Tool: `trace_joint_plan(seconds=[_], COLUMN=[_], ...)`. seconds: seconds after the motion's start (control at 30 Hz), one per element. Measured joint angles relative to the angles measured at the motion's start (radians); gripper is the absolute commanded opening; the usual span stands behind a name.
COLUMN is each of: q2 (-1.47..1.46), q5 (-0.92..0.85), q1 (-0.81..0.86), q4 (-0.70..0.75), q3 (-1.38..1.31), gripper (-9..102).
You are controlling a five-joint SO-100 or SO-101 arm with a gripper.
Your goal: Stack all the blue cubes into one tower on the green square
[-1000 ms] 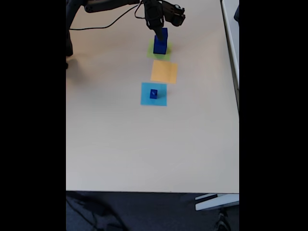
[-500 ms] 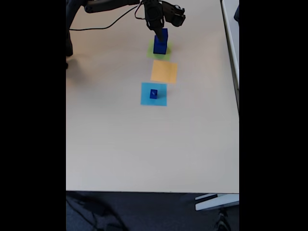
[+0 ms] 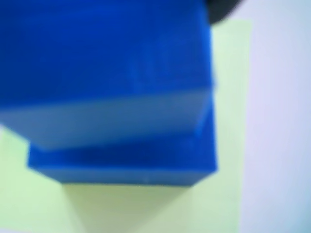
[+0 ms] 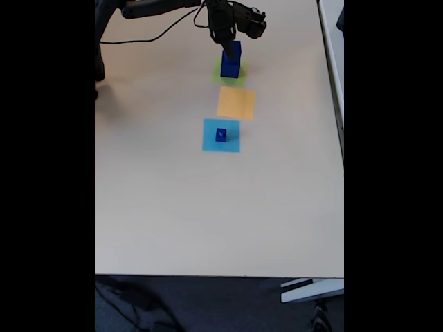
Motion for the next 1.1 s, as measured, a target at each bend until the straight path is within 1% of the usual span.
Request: trace_joint_plan(seconds=[0.27, 1.1], q2=[-0.015, -0.026], q5=[0.051, 0.071], q1=[0.0, -0.002], q4=[0.0, 0.0], q3=[0.0, -0.025], gripper=[1, 1])
